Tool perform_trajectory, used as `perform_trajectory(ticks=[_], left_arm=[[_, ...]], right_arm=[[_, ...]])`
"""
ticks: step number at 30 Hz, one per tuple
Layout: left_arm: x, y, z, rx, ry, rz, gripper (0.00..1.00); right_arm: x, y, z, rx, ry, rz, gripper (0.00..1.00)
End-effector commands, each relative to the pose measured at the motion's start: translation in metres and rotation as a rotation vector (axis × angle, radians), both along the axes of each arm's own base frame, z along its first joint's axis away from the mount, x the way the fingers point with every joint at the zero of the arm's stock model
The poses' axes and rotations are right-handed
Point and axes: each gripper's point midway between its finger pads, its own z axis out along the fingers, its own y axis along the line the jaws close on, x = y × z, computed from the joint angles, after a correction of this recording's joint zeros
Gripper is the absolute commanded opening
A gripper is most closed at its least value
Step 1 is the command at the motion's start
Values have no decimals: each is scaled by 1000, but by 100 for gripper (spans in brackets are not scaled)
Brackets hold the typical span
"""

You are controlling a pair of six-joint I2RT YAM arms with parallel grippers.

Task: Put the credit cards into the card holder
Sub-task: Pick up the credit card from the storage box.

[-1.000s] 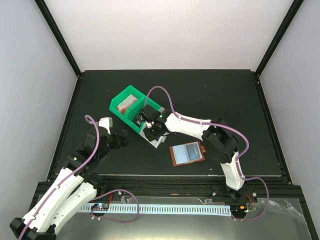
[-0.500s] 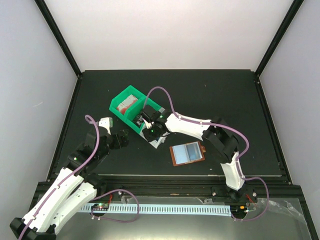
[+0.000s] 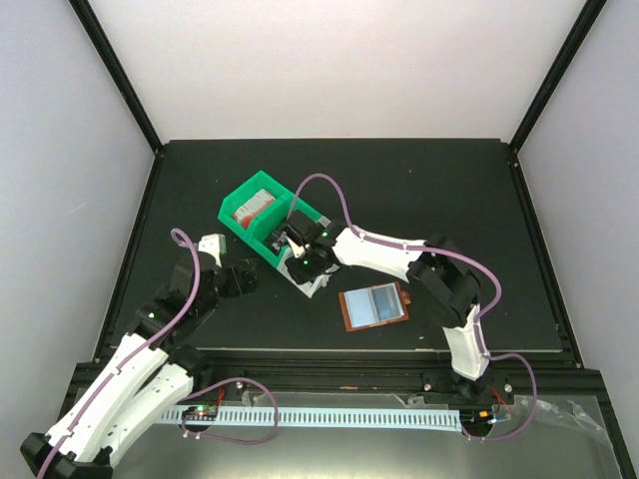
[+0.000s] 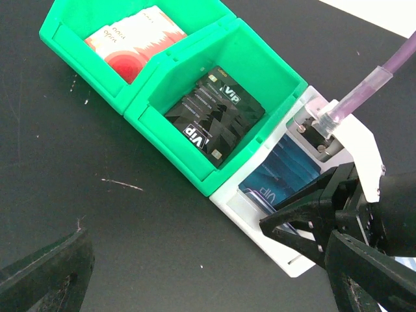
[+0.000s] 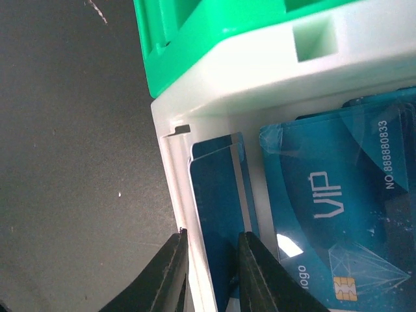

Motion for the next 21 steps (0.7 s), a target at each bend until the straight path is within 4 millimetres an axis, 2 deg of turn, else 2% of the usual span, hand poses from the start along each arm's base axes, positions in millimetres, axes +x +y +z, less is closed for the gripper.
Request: perform_trajectory(ticks=[1, 21], left_arm=[[4, -1, 4, -1, -24, -8, 99], [4, -1, 2, -1, -16, -9, 99]], right_arm=[[-7, 2, 22, 54, -3, 10, 24], [-9, -1, 26, 61, -7, 3, 12]])
